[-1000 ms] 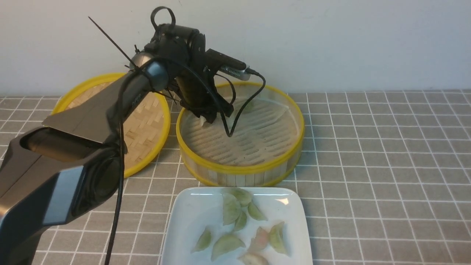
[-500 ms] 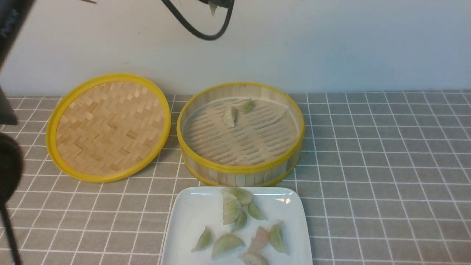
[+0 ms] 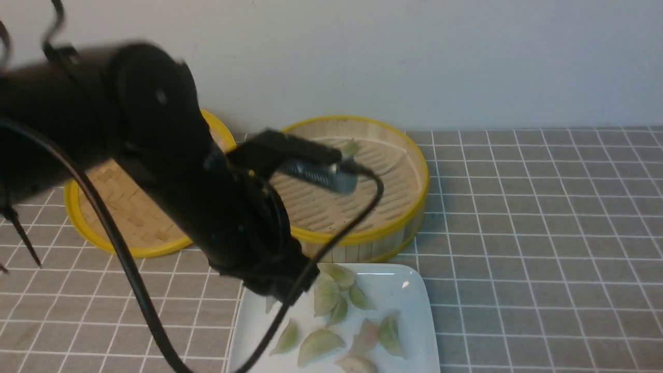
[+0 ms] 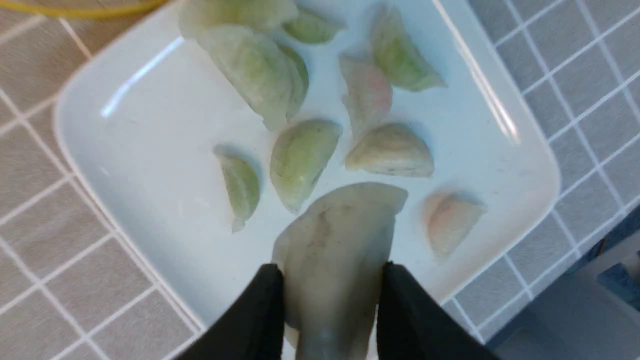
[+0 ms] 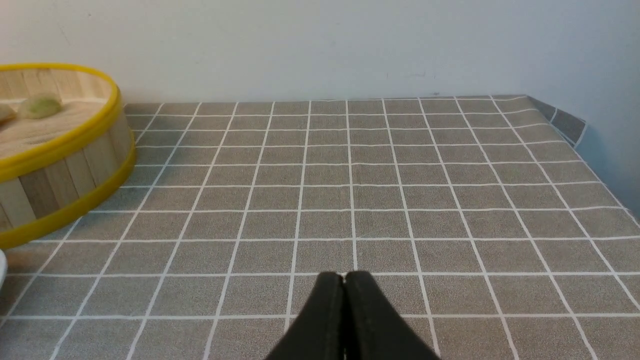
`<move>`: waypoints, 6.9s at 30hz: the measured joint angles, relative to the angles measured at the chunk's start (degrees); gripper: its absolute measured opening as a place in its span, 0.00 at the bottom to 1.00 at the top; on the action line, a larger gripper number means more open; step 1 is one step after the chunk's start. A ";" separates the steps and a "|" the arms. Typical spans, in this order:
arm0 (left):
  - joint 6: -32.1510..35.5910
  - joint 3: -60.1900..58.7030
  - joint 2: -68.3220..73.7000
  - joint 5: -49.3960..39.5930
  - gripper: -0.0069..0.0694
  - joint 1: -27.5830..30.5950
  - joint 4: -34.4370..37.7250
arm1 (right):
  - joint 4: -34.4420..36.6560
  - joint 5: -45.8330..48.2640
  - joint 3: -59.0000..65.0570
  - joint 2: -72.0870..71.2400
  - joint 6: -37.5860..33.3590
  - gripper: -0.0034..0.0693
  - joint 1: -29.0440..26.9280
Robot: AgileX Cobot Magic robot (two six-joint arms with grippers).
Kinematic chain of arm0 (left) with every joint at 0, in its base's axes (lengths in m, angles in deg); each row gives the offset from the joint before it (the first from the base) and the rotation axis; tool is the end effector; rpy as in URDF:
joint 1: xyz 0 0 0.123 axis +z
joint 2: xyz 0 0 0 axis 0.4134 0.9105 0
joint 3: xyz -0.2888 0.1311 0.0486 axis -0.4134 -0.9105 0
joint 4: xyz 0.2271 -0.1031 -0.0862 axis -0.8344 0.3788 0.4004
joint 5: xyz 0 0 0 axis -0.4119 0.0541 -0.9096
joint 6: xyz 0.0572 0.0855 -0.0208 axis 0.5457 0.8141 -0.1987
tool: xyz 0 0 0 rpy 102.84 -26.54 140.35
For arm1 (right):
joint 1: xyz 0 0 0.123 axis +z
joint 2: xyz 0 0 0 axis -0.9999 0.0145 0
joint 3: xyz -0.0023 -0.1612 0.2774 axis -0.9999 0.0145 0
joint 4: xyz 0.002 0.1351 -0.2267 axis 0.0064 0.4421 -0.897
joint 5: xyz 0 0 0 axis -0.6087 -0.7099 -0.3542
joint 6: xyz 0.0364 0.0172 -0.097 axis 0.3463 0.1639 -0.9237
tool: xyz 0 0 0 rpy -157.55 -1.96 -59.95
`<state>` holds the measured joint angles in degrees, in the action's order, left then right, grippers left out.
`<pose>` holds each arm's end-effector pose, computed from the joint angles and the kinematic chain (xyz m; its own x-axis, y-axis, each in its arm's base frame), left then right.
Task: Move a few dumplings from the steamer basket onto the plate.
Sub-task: Use the left arm to put the dumpling into the plate, then use the left arm to grab a dumpling from the steamer, then use the left arm to put the dumpling into the plate, then use the left arm to grab a dumpling from the steamer, then use the left arm to put the dumpling into the plate
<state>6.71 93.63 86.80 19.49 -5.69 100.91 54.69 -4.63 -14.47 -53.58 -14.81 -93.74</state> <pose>0.2618 -0.1832 0.2895 -0.8058 0.5088 -0.3032 0.5807 0.7791 -0.2360 0.0425 -0.0025 0.1687 -0.2777 0.0894 -0.9565 0.0899 0.9937 0.0667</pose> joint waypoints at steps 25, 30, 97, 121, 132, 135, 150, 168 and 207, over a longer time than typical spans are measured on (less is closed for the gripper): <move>-8.76 3.57 11.68 18.92 0.69 -0.09 -2.17 | 0.00 0.00 0.00 0.00 0.00 0.03 0.00; -11.98 16.47 15.94 18.86 0.60 3.85 -3.07 | 0.00 0.00 0.00 0.00 0.00 0.03 0.00; 1.59 -6.58 6.30 -6.54 0.39 -1.57 1.46 | 0.00 0.05 0.00 0.00 0.00 0.03 0.00; -2.21 7.26 9.82 -3.87 0.66 -4.58 -4.92 | 0.00 0.05 0.00 0.00 0.00 0.03 0.00; -7.34 46.08 25.22 -11.33 0.10 2.67 -16.10 | 0.00 0.05 0.00 0.00 0.00 0.03 0.00; -2.50 56.93 33.91 -12.82 0.08 5.61 -14.24 | 0.00 0.05 0.00 0.00 0.00 0.03 0.00; 9.57 88.78 63.20 -5.63 0.29 10.44 -5.00 | 0.00 0.05 0.00 0.00 0.00 0.03 0.00; 15.03 89.31 69.72 0.41 0.50 10.55 0.23 | 0.00 0.05 0.00 0.00 0.00 0.03 0.00; 8.02 -0.09 -3.63 0.00 0.24 -3.23 2.63 | 0.00 0.05 0.00 0.00 0.00 0.03 0.00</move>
<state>14.73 93.54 83.17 19.49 -8.93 103.54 54.69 -4.58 -14.47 -53.58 -14.81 -93.74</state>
